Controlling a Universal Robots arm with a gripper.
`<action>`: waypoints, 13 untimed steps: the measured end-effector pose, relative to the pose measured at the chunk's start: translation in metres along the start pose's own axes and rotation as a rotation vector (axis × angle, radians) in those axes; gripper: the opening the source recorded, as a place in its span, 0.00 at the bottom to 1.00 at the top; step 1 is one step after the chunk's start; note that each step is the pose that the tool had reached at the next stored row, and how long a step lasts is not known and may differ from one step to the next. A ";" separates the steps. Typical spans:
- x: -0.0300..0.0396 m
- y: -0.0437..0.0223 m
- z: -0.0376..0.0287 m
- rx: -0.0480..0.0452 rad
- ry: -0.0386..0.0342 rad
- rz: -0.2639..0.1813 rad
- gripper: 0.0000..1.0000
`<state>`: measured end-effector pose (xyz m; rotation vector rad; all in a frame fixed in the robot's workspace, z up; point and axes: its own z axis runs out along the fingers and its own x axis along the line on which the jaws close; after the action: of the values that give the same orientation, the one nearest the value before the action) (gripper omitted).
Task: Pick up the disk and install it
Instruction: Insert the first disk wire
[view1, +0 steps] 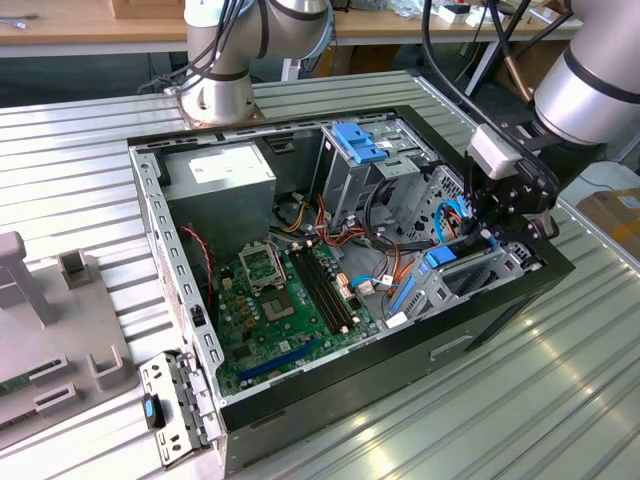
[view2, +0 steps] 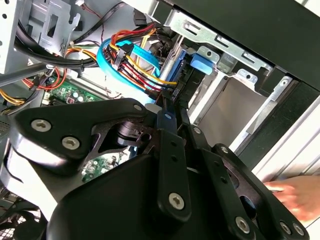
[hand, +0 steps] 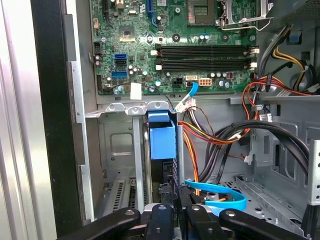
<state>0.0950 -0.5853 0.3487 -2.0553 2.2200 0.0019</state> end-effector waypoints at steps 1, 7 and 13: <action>0.0000 -0.0001 0.0000 -0.0002 0.0000 0.000 0.16; -0.0003 -0.0038 0.0005 -0.0209 0.0021 0.002 0.16; -0.0005 -0.0067 0.0007 -0.0299 0.0030 0.003 0.16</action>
<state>0.1018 -0.5852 0.3485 -2.0689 2.2378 0.0325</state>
